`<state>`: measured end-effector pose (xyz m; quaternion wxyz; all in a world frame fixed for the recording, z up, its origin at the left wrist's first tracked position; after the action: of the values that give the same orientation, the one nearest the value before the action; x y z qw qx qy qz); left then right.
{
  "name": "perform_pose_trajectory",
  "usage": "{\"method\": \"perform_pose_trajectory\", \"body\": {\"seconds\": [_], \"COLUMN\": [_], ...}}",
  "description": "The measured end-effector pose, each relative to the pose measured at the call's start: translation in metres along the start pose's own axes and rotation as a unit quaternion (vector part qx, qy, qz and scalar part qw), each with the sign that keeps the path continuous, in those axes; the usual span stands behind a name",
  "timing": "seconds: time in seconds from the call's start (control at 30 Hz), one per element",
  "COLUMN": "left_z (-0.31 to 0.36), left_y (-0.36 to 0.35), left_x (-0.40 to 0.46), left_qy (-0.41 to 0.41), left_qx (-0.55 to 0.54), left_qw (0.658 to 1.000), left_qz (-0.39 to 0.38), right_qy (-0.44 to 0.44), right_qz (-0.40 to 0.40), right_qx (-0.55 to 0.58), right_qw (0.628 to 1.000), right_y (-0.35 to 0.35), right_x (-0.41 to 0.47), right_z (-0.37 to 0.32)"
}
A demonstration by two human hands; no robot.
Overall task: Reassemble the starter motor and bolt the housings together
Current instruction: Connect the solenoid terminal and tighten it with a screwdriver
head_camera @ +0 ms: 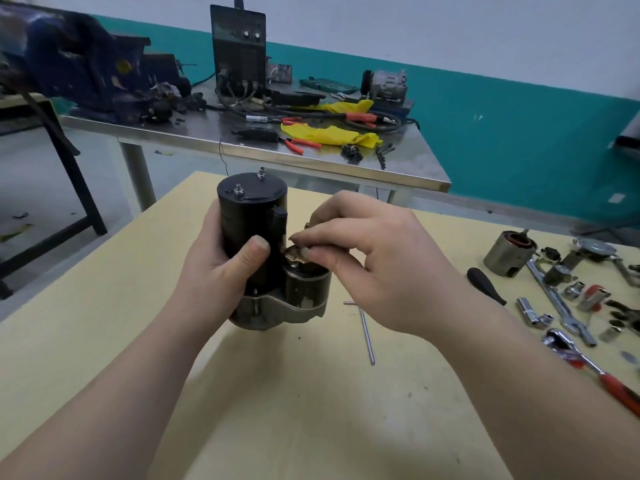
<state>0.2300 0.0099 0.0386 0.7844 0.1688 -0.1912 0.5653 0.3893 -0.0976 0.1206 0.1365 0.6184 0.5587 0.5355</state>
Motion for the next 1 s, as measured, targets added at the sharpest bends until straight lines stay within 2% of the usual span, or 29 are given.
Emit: {"method": "perform_pose_trajectory", "body": {"seconds": [0.1,0.23,0.4,0.5,0.6,0.67,0.8,1.0], "left_z": [-0.005,-0.004,-0.002,-0.005,-0.006,-0.005,-0.005,-0.002], "left_y": [0.001,-0.002,-0.003,-0.004,-0.006,-0.006,-0.005,-0.007], "left_x": [-0.001,-0.003,-0.002,-0.001,0.000,0.001,0.000,-0.004], "left_qy": [-0.006,-0.020,-0.024,-0.015,-0.006,-0.006,0.000,-0.018], "left_qx": [0.017,0.046,0.053,0.063,0.070,0.075,0.069,0.066], "left_qw": [1.000,0.998,0.997,0.996,0.996,0.995,0.996,0.996], "left_qz": [0.014,0.036,0.050,0.057,0.058,0.058,0.061,0.062], "right_qy": [-0.017,-0.035,-0.056,-0.056,-0.098,-0.125,-0.138,-0.147], "right_qz": [-0.021,-0.002,-0.053,-0.074,-0.037,-0.010,-0.016,0.031], "right_qx": [-0.037,-0.154,-0.007,-0.029,-0.032,0.040,0.157,0.190], "right_qw": [0.999,0.987,0.997,0.995,0.994,0.991,0.978,0.970], "right_y": [-0.001,0.001,0.002,0.004,0.001,-0.002,-0.007,-0.014], "right_x": [0.005,0.017,0.015,0.016,0.020,0.019,0.015,0.014], "right_z": [-0.006,-0.011,0.001,0.011,0.017,0.020,0.028,0.030]}}
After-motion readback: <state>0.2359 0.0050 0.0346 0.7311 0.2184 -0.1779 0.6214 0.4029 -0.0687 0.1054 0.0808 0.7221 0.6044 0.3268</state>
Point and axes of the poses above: each hand's wrist, its own x-axis towards the middle knuckle, its own y-axis out of the back of the hand, z = x × y, the point moved 5 cm from there along x, towards the middle knuckle, and after that the axes turned 6 degrees about x, right-handed, at the moved point
